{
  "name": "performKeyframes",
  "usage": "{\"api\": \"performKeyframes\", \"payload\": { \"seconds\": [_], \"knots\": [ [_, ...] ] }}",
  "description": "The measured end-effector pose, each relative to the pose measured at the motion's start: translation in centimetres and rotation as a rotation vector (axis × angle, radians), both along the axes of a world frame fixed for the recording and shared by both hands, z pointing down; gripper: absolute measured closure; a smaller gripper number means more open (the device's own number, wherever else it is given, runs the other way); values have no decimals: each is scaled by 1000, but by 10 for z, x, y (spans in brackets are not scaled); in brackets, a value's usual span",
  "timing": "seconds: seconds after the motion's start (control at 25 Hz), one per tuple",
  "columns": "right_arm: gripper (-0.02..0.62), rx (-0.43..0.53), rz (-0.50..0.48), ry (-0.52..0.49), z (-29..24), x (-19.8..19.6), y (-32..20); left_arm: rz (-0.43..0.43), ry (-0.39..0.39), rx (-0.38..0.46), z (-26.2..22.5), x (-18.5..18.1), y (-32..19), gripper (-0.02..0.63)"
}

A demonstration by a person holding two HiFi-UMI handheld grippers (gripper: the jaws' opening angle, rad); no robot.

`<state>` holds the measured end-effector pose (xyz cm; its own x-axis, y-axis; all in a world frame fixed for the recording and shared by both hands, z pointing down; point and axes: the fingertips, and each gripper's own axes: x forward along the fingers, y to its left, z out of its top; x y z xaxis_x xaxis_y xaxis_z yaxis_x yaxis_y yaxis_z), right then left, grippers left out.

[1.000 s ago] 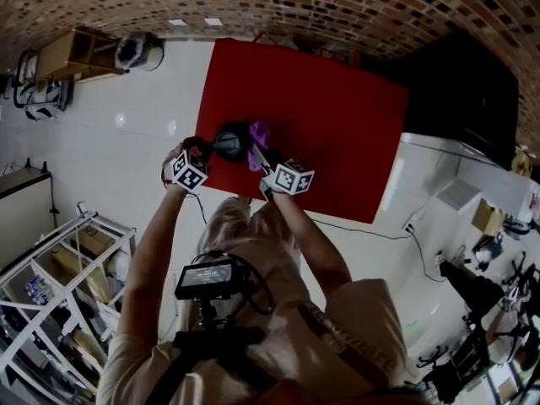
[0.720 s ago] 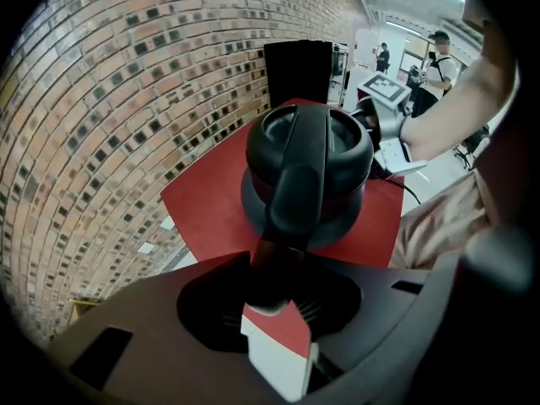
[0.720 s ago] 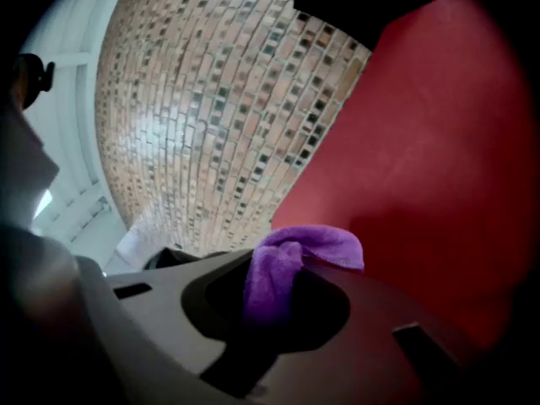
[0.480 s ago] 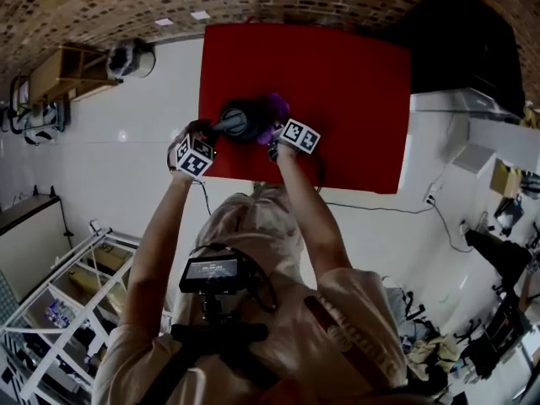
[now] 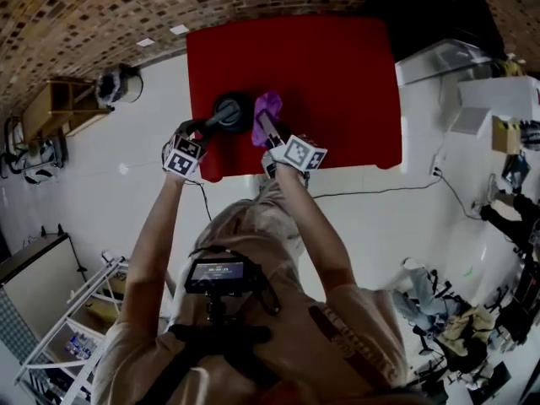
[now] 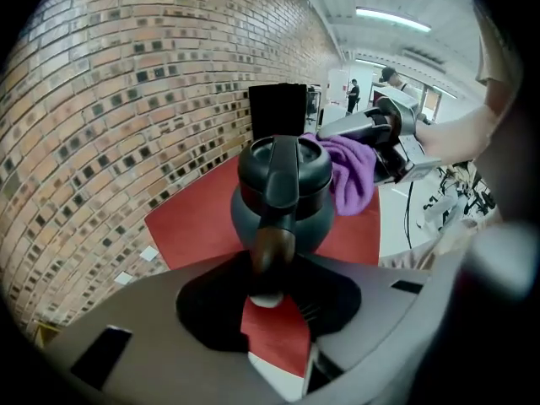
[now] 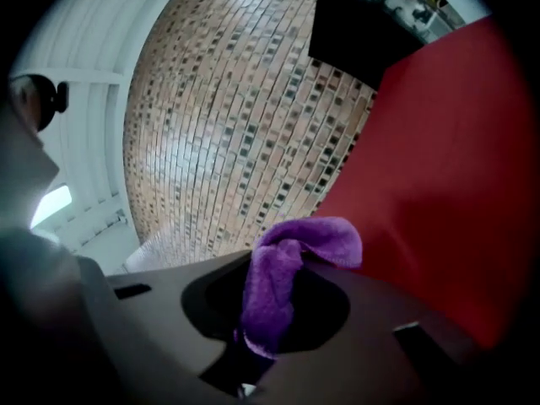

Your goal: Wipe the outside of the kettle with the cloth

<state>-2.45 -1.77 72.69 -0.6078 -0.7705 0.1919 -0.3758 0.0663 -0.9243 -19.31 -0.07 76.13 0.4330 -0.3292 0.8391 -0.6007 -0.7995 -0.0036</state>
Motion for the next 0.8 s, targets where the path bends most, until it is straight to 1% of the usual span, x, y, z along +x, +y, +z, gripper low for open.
{"api": "performKeyframes", "payload": {
  "seconds": [0.04, 0.08, 0.16, 0.2, 0.28, 0.32, 0.44, 0.52, 0.56, 0.6, 0.64, 0.68, 0.72, 0.8],
  "knots": [
    [518, 19, -17, 45, 10, -13, 0, 3, -8, -1, 1, 1, -1, 480],
    [518, 33, -12, 83, 23, -21, 0, 7, -19, -2, 3, 1, -1, 480],
    [518, 49, 69, 102, 46, -19, 0, 27, -41, -2, 9, 1, 0, 480],
    [518, 38, 119, 101, 54, -14, -1, 40, -49, -2, 10, 0, 0, 480],
    [518, -35, 184, 124, 72, -6, -5, 56, -55, -3, 10, 0, 0, 480],
    [518, -90, 192, 147, 90, -4, -5, 59, -57, -5, 10, -1, 0, 480],
    [518, -285, 154, 219, 160, -2, 2, 63, -59, -1, 8, 0, -1, 480],
    [518, -366, 119, 195, 185, 0, 9, 49, -29, -14, 6, 2, 0, 480],
    [518, -376, 114, 161, 184, 2, 12, 34, -4, -26, 3, 1, 1, 472],
    [518, -362, 118, 130, 172, 6, 14, 18, 22, -36, 0, -1, 2, 465],
    [518, -320, 124, 108, 151, 10, 16, 5, 44, -44, -4, -5, 4, 458],
    [518, -256, 125, 99, 124, 16, 19, 2, 58, -46, -8, -9, 6, 448],
    [517, -173, 112, 103, 95, 19, 23, 5, 70, -42, -12, -12, 8, 448],
    [515, 16, 42, 139, 38, 13, 37, 16, 104, -18, -25, -12, 8, 448]
  ]
}}
